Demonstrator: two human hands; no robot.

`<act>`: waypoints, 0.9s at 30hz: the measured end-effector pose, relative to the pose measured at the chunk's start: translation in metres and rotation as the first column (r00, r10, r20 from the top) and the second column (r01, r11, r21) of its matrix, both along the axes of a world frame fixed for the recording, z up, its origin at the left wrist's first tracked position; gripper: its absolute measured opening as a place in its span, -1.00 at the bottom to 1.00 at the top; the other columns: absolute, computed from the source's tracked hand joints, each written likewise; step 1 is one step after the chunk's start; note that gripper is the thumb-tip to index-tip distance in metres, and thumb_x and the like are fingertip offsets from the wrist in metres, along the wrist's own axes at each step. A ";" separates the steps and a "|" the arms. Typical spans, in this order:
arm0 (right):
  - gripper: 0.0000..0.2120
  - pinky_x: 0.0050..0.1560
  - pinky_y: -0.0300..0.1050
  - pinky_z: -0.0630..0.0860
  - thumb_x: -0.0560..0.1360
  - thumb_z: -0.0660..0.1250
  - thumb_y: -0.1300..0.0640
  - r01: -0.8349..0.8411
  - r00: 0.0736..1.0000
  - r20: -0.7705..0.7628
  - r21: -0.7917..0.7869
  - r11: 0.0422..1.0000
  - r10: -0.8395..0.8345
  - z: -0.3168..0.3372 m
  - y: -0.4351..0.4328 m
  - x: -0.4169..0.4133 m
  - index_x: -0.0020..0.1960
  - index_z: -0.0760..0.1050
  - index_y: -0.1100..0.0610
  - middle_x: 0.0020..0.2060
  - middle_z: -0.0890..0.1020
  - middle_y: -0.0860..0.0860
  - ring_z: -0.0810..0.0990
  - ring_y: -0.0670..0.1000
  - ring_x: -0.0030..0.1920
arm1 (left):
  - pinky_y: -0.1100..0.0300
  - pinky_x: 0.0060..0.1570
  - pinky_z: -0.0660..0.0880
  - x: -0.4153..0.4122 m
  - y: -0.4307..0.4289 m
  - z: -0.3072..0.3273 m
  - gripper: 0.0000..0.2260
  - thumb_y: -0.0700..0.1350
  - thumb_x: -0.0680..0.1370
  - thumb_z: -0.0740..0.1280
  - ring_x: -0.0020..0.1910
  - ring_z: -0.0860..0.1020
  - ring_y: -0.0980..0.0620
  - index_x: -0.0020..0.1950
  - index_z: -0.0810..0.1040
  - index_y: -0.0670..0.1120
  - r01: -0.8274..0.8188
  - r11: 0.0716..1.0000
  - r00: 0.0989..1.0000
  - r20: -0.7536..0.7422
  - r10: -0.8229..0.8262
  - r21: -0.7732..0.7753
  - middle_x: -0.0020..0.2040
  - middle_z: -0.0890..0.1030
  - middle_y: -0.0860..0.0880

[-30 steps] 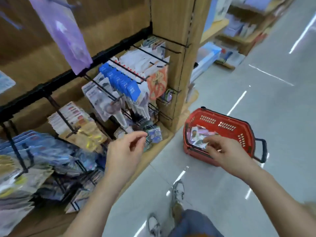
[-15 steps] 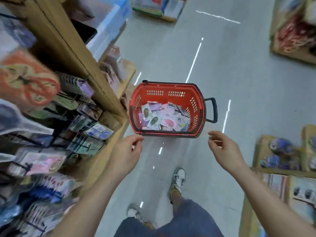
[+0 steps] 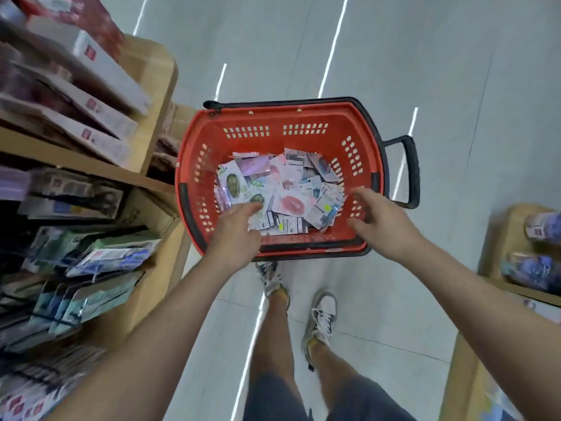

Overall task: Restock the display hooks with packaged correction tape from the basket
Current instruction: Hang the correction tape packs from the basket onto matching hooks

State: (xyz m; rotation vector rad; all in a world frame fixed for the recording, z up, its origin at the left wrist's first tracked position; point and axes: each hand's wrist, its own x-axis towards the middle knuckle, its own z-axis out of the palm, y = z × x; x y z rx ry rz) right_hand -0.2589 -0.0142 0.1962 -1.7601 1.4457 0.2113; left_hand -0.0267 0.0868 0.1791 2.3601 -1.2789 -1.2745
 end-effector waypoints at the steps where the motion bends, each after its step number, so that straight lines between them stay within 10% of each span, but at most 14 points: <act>1: -0.45 0.29 -0.12 0.36 0.53 0.39 0.18 -0.019 1.000 -0.018 0.014 1.000 0.019 -0.020 -0.010 0.010 0.48 0.34 0.09 0.37 0.50 0.07 0.47 0.10 0.35 | 0.18 0.35 0.28 0.006 -0.013 -0.021 -0.46 -0.38 0.50 0.24 0.39 0.38 -0.07 0.48 0.38 -0.10 0.044 0.999 0.999 -0.019 -0.044 0.023 0.42 0.42 -0.10; 13: -0.17 0.50 0.06 0.21 0.50 0.41 -0.03 -0.414 0.885 -0.152 0.175 0.893 0.440 -0.293 -0.084 0.096 0.59 0.04 0.14 0.55 0.19 0.15 0.12 0.13 0.56 | 0.04 0.24 0.39 0.065 -0.122 -0.273 -0.24 -0.26 0.47 0.42 0.39 0.37 -0.15 0.57 0.12 -0.10 0.404 0.892 0.904 0.060 -0.423 0.201 0.45 0.37 -0.15; 17: -0.25 0.35 0.21 0.31 0.47 0.36 -0.20 -0.446 0.846 -0.249 0.153 0.882 0.471 -0.327 -0.083 0.101 0.52 0.12 -0.01 0.41 0.32 0.12 0.29 0.17 0.43 | 0.01 0.20 0.49 0.072 -0.136 -0.312 -0.10 -0.14 0.35 0.57 0.27 0.46 -0.14 0.57 0.15 0.05 0.490 0.838 0.862 0.011 -0.507 0.241 0.38 0.42 -0.11; 22: -0.53 0.20 0.09 0.30 0.50 0.25 -0.30 -0.548 0.723 -0.364 0.215 0.808 0.587 -0.325 -0.096 0.107 0.13 0.51 0.09 0.02 0.57 0.06 0.55 0.15 0.13 | 0.01 0.21 0.49 0.072 -0.153 -0.317 -0.27 0.08 0.30 0.62 0.17 0.50 -0.12 0.39 0.44 -0.06 0.610 0.657 0.763 -0.104 -0.638 0.442 0.28 0.53 -0.07; 27: -0.64 -0.27 -0.15 0.40 0.47 0.41 -0.14 -0.379 0.897 -0.166 0.186 0.907 0.409 -0.308 -0.114 0.092 -0.31 0.39 0.06 -0.35 0.47 -0.08 0.50 0.06 -0.25 | 0.02 0.11 0.53 0.078 -0.148 -0.302 -0.34 0.11 0.33 0.59 0.12 0.56 -0.11 0.33 0.47 -0.10 0.661 0.599 0.700 -0.082 -0.710 0.451 0.15 0.61 -0.04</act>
